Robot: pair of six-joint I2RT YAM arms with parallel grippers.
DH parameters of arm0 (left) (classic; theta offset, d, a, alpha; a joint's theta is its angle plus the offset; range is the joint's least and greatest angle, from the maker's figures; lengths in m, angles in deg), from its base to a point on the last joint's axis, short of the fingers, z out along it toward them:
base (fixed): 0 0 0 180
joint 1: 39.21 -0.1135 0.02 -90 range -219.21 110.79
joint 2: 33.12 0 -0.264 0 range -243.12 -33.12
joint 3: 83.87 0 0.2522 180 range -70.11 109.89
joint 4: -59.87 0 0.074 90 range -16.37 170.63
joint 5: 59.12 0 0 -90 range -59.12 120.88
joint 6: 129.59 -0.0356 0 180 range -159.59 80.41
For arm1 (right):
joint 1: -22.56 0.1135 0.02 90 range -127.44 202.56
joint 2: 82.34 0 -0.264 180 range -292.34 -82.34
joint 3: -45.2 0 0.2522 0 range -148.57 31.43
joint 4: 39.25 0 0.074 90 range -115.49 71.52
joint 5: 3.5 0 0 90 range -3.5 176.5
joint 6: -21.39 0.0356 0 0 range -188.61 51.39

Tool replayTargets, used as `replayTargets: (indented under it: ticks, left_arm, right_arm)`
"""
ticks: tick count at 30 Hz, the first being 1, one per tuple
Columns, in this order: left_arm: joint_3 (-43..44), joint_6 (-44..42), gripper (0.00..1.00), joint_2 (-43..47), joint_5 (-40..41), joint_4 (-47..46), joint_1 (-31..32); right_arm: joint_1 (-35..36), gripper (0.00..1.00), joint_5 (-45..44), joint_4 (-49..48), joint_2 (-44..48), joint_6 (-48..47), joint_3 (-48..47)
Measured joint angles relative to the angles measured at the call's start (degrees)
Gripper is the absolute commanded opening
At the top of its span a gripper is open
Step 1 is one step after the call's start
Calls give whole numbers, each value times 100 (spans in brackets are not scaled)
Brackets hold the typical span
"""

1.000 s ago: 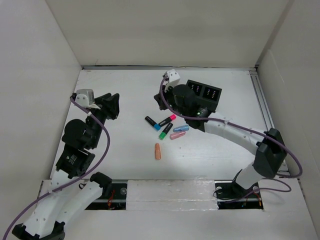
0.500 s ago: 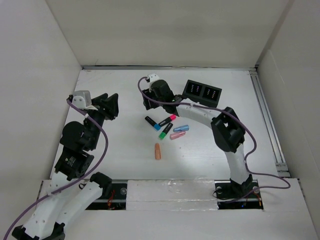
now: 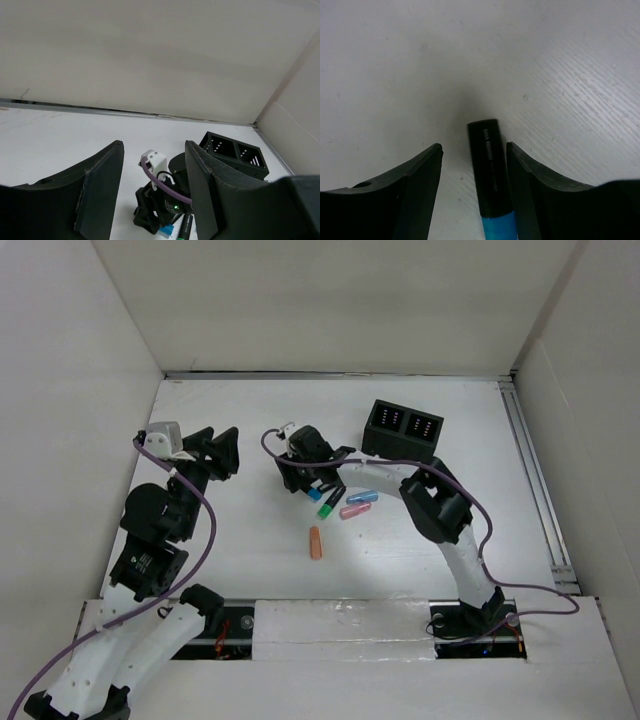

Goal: Organize the desk

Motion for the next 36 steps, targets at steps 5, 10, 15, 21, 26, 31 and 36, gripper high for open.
replayTargets:
  ticks: [5, 10, 15, 21, 26, 31, 36]
  left_arm:
    - [-57, 2, 48, 28, -2, -20, 0]
    - [-83, 0, 48, 170, 0, -39, 0]
    - [-83, 2, 48, 229, 0, -116, 0]
    - [-83, 4, 48, 236, -2, -114, 0]
    - [-83, 4, 48, 234, -2, -114, 0]
    - [-83, 4, 48, 234, -2, -111, 0]
    - [-83, 2, 48, 221, -7, -111, 0]
  right_arm:
    - [9, 56, -70, 96, -166, -22, -155]
    - [9, 46, -275, 190, -181, -22, -190]
    - [74, 57, -538, 264, -201, -24, -195]
    - [184, 17, -745, 278, -201, -48, -181]
    - [195, 0, -828, -35, -201, 44, -181]
    - [-11, 0, -289, -538, 520, 269, 361]
    - [-850, 0, 444, -1360, 1687, 774, 1346]
